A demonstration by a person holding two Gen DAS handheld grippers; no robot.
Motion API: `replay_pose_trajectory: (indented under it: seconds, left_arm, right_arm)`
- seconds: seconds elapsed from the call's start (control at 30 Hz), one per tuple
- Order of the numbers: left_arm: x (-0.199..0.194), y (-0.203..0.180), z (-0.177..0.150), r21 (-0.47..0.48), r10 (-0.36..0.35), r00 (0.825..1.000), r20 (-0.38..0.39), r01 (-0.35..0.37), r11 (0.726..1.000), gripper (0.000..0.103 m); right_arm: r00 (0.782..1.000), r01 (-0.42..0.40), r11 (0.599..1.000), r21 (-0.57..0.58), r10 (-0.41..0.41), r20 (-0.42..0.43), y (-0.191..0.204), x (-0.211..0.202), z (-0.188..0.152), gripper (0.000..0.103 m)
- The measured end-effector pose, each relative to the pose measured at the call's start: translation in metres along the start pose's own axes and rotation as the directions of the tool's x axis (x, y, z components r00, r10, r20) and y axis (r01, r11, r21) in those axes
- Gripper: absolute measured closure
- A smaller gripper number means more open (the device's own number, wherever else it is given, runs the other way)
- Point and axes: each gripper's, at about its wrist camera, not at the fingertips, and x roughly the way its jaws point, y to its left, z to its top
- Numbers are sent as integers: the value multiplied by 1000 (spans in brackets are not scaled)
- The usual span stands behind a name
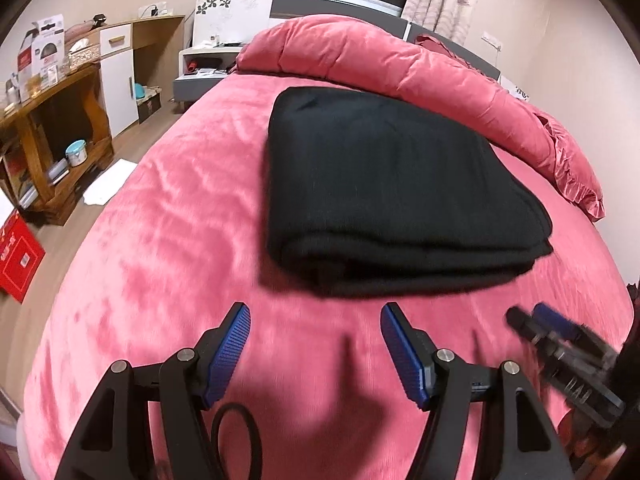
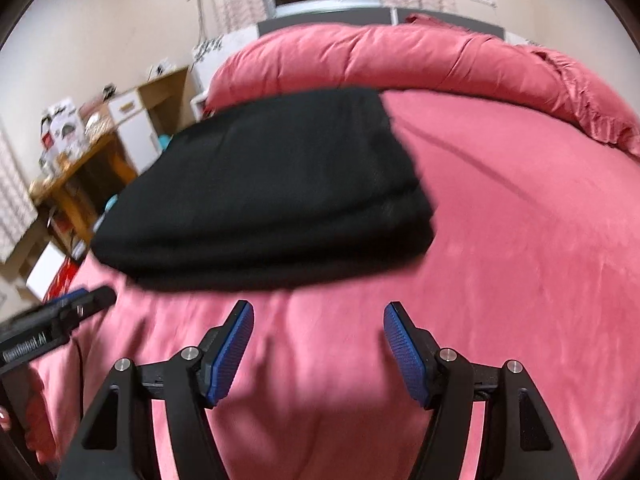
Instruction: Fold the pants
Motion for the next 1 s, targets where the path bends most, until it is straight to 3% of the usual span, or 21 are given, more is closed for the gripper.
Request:
replay_pose_trajectory:
  seconds: [0.23,0.4,0.57,0.77,1.0]
  left_arm:
    - [-19,3,-18,-47,25,1000,16,-24,999,34]
    - [-44,-3,-19,-43,99,993,68,-97,994,34]
    - [-57,-7,-20,-50,203,979,27,-201,978,34]
    - [-78,3,-26,-116,219,975,36,-214,970,34]
    - [-105,-5,-31,-76,235,967,101,-228,971,34]
  right_arm:
    - [998,-29,999,-40,26,-58,17,-2,-19,35]
    - [999,-32,999,-32,31,-19,21,-24,-20,35]
    - [999,-26,999,-34,28,43,27,-53,-20,32]
    - [992,-16,999,-48,22,123,35,-79,-11,31]
    - [985,-21,999,-43,28,173,41,-100,-8,27]
